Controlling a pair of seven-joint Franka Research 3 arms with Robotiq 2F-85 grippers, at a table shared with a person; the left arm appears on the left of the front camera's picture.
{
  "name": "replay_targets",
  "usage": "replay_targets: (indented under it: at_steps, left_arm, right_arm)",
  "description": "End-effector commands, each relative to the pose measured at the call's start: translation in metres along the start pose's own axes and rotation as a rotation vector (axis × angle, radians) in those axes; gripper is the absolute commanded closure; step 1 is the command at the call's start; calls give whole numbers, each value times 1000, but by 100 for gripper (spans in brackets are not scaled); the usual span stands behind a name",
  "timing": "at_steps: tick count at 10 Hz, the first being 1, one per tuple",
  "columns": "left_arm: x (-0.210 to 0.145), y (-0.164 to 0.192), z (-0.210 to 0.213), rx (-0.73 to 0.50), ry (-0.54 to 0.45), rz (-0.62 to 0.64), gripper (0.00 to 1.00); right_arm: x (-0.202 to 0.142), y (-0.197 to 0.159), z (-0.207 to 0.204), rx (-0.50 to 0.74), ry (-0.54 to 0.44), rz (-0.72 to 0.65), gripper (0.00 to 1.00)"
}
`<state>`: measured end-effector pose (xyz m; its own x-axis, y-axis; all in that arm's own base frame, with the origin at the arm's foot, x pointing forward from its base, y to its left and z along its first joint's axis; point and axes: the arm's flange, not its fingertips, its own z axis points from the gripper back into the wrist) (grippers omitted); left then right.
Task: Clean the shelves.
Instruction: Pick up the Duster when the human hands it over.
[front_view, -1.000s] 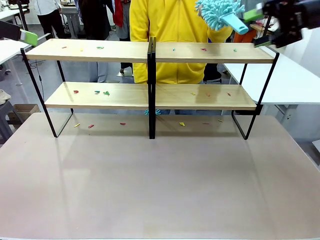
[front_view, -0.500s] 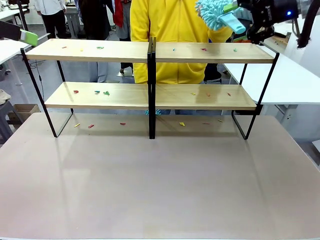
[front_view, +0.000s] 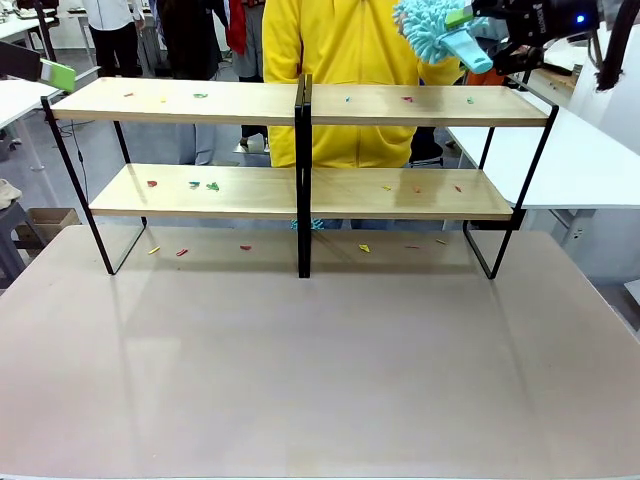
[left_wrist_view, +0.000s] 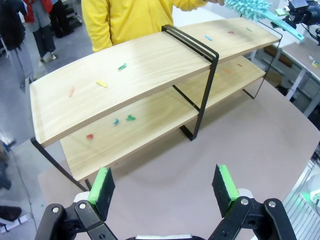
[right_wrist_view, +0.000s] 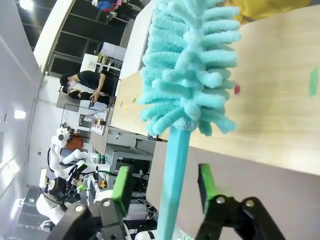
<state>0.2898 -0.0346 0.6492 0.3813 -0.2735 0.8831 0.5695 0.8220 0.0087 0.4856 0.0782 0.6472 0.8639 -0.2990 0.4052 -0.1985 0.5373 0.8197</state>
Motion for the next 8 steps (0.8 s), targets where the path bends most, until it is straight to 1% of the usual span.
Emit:
replay_targets:
  at_steps: [1,2,3,4,8]
  left_arm:
    - [0,1,0,0,-2,-5,0]
    - [0,1,0,0,-2,-5,0]
    - [0,1,0,0,-2,-5,0]
    - [0,1,0,0,-2,-5,0]
    - [0,1,0,0,-2,-5,0]
  right_arm:
    - [1,0,0,19,-13,-26,100]
    - [2,0,-2,3,-12,-28,85]
    - [2,-1,-2,-2,-14,-30,94]
    - [2,-2,-2,-3,-14,-34,100]
    - [1,-4,1,-7,-13,-41,100]
